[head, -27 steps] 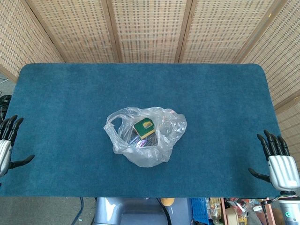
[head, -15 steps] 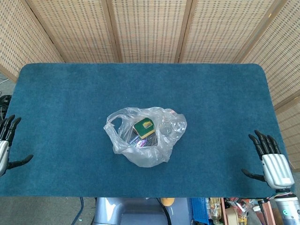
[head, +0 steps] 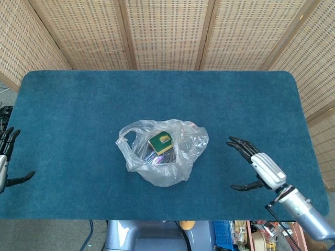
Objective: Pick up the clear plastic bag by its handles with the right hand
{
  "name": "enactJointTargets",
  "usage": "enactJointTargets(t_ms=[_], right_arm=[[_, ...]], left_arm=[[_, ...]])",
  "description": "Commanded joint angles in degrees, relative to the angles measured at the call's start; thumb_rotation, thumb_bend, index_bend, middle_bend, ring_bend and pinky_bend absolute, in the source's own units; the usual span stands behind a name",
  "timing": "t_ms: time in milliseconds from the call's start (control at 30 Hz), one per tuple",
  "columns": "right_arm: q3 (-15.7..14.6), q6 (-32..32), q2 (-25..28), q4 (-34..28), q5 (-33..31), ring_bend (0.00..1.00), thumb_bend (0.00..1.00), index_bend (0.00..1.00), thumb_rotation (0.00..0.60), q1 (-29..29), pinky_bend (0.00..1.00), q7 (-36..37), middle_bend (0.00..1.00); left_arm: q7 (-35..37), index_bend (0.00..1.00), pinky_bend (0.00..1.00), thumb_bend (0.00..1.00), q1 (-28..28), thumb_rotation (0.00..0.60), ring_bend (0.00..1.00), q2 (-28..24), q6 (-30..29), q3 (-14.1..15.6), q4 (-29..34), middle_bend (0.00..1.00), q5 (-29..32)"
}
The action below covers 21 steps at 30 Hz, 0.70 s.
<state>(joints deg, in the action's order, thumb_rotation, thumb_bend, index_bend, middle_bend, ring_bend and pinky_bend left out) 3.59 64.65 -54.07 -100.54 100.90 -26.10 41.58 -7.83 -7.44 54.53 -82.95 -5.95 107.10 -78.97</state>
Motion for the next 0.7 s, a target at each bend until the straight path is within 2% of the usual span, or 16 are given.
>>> enactJointTargets(t_ms=[33,300,700], right_arm=[[0.38,-6.32,1.95,-2.91,0.41,0.0,0.0,0.0,0.6,-5.67,0.0,5.83,0.0],[1.67,-16.26,-0.2,-3.08,-5.75,0.0,0.0,0.0,0.6,-12.7,0.0,10.68,0.0],[2.35,-23.74,-0.61,-5.43,-6.76,0.0,0.0,0.04,0.6,-20.7,0.0,19.13,0.06]], left_arm=[[0.17,0.0,0.0,0.11,-0.14,0.6,0.0,-0.05,0.25,-0.05,-0.13,0.0,0.18],[2.08,0.0,0.0,0.12,-0.44,0.6,0.0,-0.7,1.27,0.03,-0.42,0.0,0.29],[3.24,0.0,0.0,0.11,-0.72,0.6,0.0,-0.97,1.69,-0.06,-0.66,0.0,0.55]])
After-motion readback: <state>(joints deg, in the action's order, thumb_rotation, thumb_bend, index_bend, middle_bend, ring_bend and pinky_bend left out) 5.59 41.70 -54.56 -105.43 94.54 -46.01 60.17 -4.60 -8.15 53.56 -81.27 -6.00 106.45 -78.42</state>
